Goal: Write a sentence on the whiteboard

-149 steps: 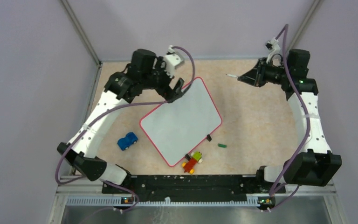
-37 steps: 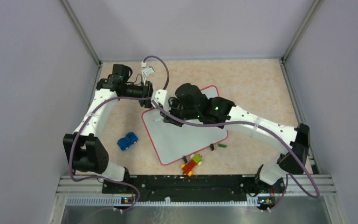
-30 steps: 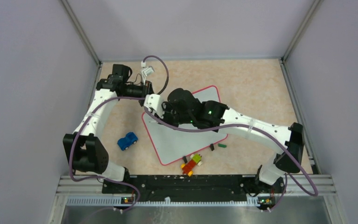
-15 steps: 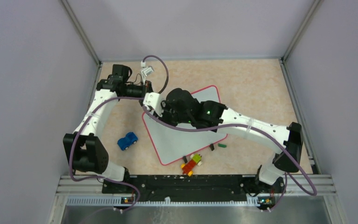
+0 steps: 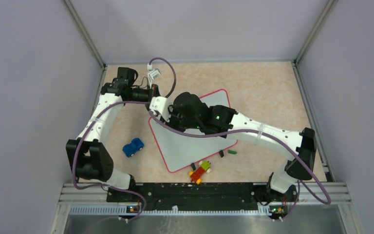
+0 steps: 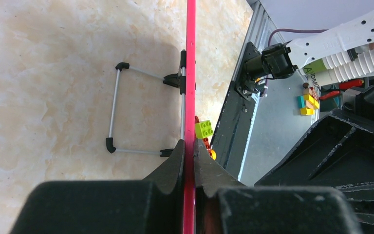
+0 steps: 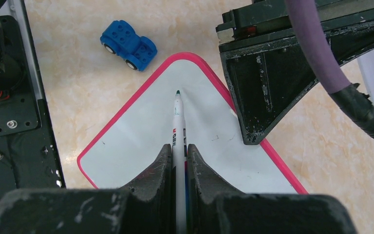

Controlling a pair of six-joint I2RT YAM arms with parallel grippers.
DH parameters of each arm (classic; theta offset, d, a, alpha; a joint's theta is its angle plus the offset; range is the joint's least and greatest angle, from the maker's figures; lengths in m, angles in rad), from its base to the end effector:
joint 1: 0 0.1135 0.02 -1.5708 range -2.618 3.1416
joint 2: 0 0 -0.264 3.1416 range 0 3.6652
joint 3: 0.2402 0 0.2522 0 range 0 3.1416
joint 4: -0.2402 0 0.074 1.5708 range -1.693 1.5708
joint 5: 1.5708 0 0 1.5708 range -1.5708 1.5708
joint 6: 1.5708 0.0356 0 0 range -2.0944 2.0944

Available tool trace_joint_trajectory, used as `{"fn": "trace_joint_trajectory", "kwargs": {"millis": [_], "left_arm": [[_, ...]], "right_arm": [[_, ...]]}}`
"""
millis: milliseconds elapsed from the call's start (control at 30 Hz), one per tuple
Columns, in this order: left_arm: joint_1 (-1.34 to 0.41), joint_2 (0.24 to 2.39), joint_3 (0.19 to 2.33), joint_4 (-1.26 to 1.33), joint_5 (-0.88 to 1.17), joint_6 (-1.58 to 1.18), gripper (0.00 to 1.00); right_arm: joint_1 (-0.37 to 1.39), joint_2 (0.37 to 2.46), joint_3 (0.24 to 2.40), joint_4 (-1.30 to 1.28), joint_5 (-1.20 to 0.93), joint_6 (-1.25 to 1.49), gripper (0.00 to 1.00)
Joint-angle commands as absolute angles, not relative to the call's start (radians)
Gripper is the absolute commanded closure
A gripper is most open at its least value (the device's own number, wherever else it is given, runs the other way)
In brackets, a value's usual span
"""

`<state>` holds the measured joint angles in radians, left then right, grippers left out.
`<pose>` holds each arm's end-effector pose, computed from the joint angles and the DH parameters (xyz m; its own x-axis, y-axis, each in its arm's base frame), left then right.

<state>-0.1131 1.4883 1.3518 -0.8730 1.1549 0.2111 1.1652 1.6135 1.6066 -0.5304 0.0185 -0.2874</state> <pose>0.2906 -0.0658 0.3279 -0.7116 0.1660 -0.6827 0.6939 0.3188 -0.6457 0.1469 0.3404 0.3795 0.0650 -0.5670 -0.8212 -0.9323 0.2590 -0.2526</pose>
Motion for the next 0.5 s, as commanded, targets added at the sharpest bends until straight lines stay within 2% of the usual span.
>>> {"fn": "trace_joint_trajectory", "kwargs": {"millis": [0,467], "left_arm": [[-0.121,1.467,1.339,-0.855,1.158,0.209,1.0],[-0.123,1.466,1.338,-0.854,1.15,0.207,1.0]], "right_arm": [[1.177,1.631,1.657,-0.5,0.019,-0.287,1.0],[1.177,1.627,1.617,-0.486,0.061,-0.304,1.0]]}}
